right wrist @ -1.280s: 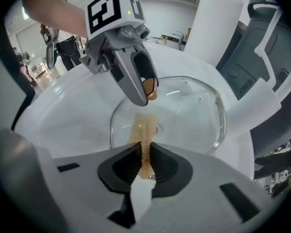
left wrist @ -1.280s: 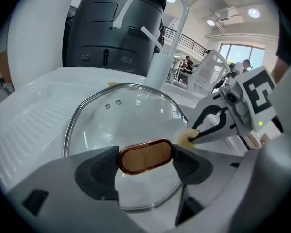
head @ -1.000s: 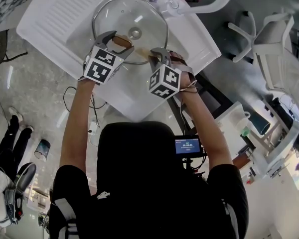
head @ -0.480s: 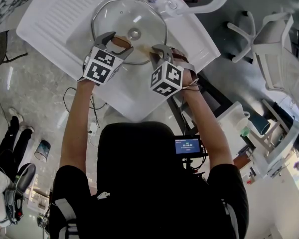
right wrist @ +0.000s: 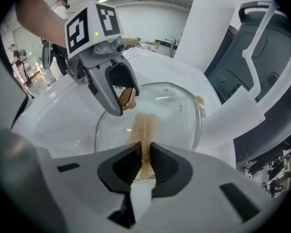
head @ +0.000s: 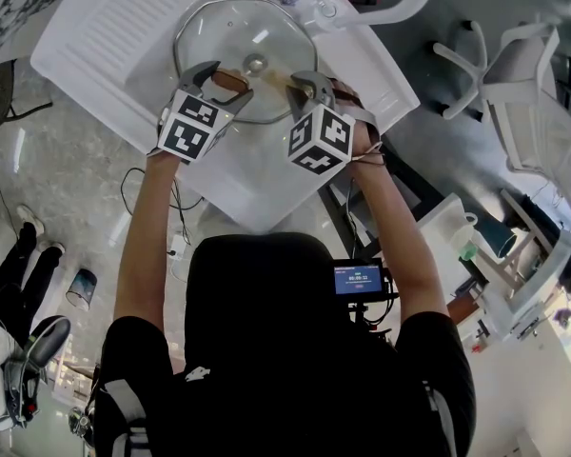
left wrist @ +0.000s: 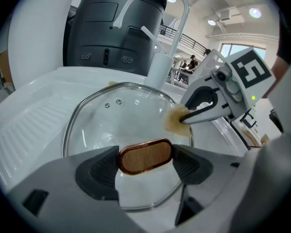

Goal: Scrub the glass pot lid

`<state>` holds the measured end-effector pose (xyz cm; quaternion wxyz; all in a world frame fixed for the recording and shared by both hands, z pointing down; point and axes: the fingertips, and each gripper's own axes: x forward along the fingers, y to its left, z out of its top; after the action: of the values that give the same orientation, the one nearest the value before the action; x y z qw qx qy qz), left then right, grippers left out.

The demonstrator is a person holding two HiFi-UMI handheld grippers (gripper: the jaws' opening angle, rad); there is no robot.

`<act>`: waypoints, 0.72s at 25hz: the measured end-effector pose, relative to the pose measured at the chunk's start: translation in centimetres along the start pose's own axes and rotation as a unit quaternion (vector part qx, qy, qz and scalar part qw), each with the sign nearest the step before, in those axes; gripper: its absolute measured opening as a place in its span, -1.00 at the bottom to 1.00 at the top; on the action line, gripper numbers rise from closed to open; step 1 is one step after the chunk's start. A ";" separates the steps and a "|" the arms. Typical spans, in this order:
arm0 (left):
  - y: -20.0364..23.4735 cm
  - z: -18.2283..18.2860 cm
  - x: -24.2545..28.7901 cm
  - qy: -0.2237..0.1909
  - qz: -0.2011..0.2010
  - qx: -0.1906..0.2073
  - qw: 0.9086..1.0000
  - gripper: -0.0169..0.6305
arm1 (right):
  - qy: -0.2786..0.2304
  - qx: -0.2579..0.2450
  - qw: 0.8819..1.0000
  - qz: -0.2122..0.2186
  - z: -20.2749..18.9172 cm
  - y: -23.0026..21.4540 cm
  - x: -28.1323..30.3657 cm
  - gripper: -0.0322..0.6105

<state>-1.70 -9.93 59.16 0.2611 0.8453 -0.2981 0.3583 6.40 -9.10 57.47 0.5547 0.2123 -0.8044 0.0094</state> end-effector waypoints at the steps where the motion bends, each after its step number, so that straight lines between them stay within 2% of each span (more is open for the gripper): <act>1: 0.0 0.0 0.0 0.000 -0.001 0.000 1.000 0.04 | -0.001 0.001 1.000 -0.002 0.1 -0.2 0.0 -0.80; 18: -0.3 0.1 -0.3 0.001 -0.006 -0.006 1.000 0.04 | -0.017 0.004 0.999 -0.027 1.6 -3.5 -0.6 -0.80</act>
<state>-1.64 -9.73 58.80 0.2690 0.8447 -0.2953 0.3562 6.34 -12.50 55.58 0.5404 0.2364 -0.8075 -0.0064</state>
